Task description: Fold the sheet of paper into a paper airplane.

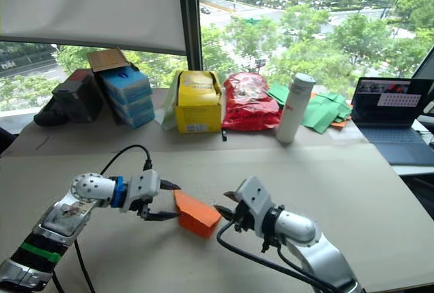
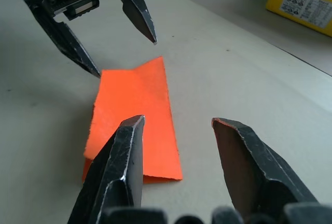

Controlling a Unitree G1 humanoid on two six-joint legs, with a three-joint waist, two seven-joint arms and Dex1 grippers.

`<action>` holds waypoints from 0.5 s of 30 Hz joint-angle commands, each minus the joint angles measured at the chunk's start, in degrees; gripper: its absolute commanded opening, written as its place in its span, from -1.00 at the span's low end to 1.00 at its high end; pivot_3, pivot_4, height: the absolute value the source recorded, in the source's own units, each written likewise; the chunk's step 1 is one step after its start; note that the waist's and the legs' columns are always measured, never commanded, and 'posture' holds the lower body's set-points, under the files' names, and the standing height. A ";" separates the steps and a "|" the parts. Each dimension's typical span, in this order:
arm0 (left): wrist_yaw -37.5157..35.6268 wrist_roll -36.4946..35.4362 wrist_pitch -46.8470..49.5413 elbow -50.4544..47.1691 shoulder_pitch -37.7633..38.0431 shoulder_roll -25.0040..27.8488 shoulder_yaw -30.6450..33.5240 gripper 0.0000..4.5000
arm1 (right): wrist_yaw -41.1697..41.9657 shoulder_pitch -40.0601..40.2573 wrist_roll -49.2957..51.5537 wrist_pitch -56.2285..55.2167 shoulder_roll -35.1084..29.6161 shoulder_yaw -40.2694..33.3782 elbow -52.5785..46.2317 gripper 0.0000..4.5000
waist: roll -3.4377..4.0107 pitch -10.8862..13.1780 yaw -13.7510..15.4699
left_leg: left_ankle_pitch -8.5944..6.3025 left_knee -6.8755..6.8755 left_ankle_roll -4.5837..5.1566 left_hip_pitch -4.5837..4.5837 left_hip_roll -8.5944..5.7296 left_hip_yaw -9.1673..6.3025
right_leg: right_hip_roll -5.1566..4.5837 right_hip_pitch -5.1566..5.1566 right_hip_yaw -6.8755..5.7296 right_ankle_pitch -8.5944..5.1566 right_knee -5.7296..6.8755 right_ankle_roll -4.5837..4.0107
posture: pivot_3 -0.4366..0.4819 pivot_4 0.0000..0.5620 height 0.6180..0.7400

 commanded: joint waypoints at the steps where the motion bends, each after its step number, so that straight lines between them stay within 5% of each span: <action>1: -0.27 -2.52 2.58 -2.49 2.37 2.34 3.74 0.59 | 2.34 0.43 -3.95 -7.09 -1.99 4.34 -0.94 0.65 | 0.00 0.00 0.00 | -0.01 0.00 0.01 0.04 0.00 0.00 | 0.00 0.04 0.00 0.00 0.00 0.00 | -0.05 -0.47 1.00; 4: 1.75 -4.59 5.71 -4.44 4.65 1.85 6.01 0.59 | -1.11 -0.04 -10.05 -13.95 -0.30 7.57 3.41 0.99 | 0.00 0.01 0.14 | 0.00 0.01 0.00 0.05 -0.01 0.00 | -0.01 0.04 -0.01 -0.01 0.03 0.01 | -0.05 -0.47 1.00; 12: 6.16 -6.64 10.14 -9.94 9.16 0.28 7.58 0.59 | -8.75 0.50 -21.39 -24.59 3.42 9.96 10.79 0.99 | -0.01 0.00 0.49 | 0.26 0.01 -0.46 0.03 -0.03 0.05 | -0.01 0.01 0.05 -0.01 0.05 0.01 | -0.05 -0.47 1.00; 15: 6.65 -7.31 10.89 -10.20 9.26 0.36 7.98 0.59 | -8.48 0.71 -21.98 -26.19 3.98 10.15 11.19 0.64 | 0.00 0.00 0.45 | 0.26 0.01 -0.48 0.06 -0.02 0.05 | 0.00 0.02 0.07 -0.01 0.07 0.00 | -0.05 -0.47 1.00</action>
